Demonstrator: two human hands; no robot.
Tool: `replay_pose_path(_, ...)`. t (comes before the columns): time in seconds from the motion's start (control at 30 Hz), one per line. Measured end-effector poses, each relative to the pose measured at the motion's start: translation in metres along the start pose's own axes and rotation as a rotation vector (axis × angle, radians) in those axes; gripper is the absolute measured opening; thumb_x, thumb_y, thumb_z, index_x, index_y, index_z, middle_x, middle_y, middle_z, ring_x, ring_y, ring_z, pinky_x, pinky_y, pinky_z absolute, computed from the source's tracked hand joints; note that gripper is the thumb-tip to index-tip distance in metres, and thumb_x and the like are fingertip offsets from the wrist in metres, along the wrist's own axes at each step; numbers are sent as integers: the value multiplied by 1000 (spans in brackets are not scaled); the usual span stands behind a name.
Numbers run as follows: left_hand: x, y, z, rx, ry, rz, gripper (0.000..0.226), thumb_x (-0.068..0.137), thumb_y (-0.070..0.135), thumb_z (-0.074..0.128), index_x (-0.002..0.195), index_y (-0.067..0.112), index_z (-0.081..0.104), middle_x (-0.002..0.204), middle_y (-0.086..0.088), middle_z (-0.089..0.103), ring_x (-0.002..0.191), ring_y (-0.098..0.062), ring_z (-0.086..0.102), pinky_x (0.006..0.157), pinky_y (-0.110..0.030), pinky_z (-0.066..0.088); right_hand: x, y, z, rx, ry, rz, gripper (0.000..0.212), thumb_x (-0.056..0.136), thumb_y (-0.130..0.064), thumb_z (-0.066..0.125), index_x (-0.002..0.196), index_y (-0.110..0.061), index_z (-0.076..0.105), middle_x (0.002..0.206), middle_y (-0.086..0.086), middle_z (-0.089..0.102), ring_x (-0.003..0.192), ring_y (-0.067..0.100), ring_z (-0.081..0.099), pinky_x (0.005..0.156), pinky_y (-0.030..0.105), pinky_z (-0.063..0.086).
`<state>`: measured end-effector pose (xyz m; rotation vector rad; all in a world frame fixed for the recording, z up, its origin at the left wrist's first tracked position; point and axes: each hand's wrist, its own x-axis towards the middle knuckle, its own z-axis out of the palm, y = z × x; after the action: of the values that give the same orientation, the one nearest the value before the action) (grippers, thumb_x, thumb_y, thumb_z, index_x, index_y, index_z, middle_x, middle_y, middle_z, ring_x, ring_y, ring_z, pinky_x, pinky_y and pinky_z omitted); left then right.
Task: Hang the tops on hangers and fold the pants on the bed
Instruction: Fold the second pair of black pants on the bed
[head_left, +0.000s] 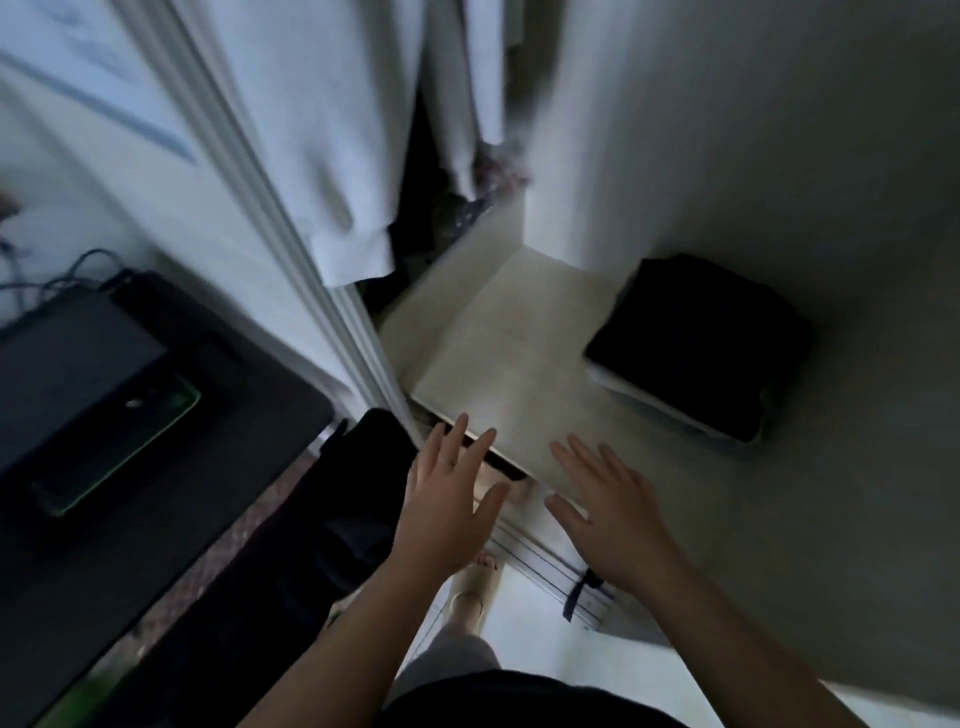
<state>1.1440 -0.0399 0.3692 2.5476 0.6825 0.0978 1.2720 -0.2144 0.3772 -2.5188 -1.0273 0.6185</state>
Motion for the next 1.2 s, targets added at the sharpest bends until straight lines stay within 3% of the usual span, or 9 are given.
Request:
replay_pose_path(0.2, -112, -23, -14, 19, 270, -178, 50, 96, 39, 59, 145, 31, 50, 164, 4, 27, 155, -20, 9, 122, -52, 24, -22, -43, 32, 147, -99, -235, 60, 101, -47, 48, 156, -38, 26, 165, -13, 20, 154, 16, 10, 122, 44, 18)
replay_pose_path(0.37, -186, -45, -38, 184, 481, -447, 58, 89, 33, 68, 144, 31, 49, 163, 0, 29, 154, -26, 14, 118, -53, 24, -37, -90, 53, 246, -149, -462, 62, 99, -35, 58, 155, -31, 31, 161, -7, 32, 151, 16, 22, 119, 49, 26)
replay_pose_path(0.57, -249, -71, -71, 308, 542, -765, 64, 89, 38, 66, 146, 36, 39, 157, 9, 36, 150, -25, 23, 118, -55, 22, -28, -152, 67, 141, -46, -752, 70, 92, -33, 69, 154, -31, 36, 164, -4, 27, 154, 26, 15, 118, 49, 21)
replay_pose_path(0.67, -263, -87, -89, 273, 576, -886, 53, 92, 38, 63, 142, 36, 45, 146, 9, 50, 139, -26, 39, 117, -53, 26, -18, -183, 74, 7, -32, -850, 72, 90, -37, 69, 154, -33, 35, 166, -4, 22, 154, 29, 11, 118, 53, 17)
replay_pose_path(0.8, -271, -103, -109, 138, 584, -824, 37, 93, 29, 66, 130, 28, 63, 124, 3, 64, 114, -28, 58, 102, -47, 42, -3, -213, 87, -188, -141, -884, 68, 94, -49, 58, 154, -41, 28, 166, -13, 13, 154, 22, 0, 121, 55, 7)
replay_pose_path(0.9, -271, -103, -114, 43, 633, -771, 31, 90, 23, 70, 121, 22, 70, 113, 4, 66, 107, -24, 60, 94, -39, 46, -1, -229, 92, -173, -76, -907, 56, 93, -47, 61, 146, -42, 44, 154, -16, 39, 149, 20, 21, 118, 58, 13)
replay_pose_path(1.0, -271, -98, -113, 36, 701, -735, 21, 92, 15, 68, 112, 14, 74, 107, 3, 67, 103, -23, 59, 84, -35, 49, -5, -244, 97, -160, 45, -933, 45, 88, -43, 70, 131, -37, 62, 129, -15, 61, 129, 21, 47, 112, 54, 25)
replay_pose_path(1.1, -272, -94, -118, 9, 732, -710, 16, 95, 10, 62, 105, 10, 73, 102, 0, 67, 98, -23, 58, 81, -42, 52, -10, -249, 97, -88, 98, -987, 35, 86, -36, 76, 120, -27, 72, 112, -11, 68, 111, 23, 59, 102, 44, 36)
replay_pose_path(1.2, -278, -87, -123, -83, 787, -721, 10, 96, 14, 60, 102, 15, 68, 100, 3, 63, 94, -18, 59, 79, -37, 50, -20, -252, 92, -18, 170, -1042, 19, 88, -23, 75, 106, -19, 78, 102, -7, 72, 100, 25, 65, 93, 44, 44)
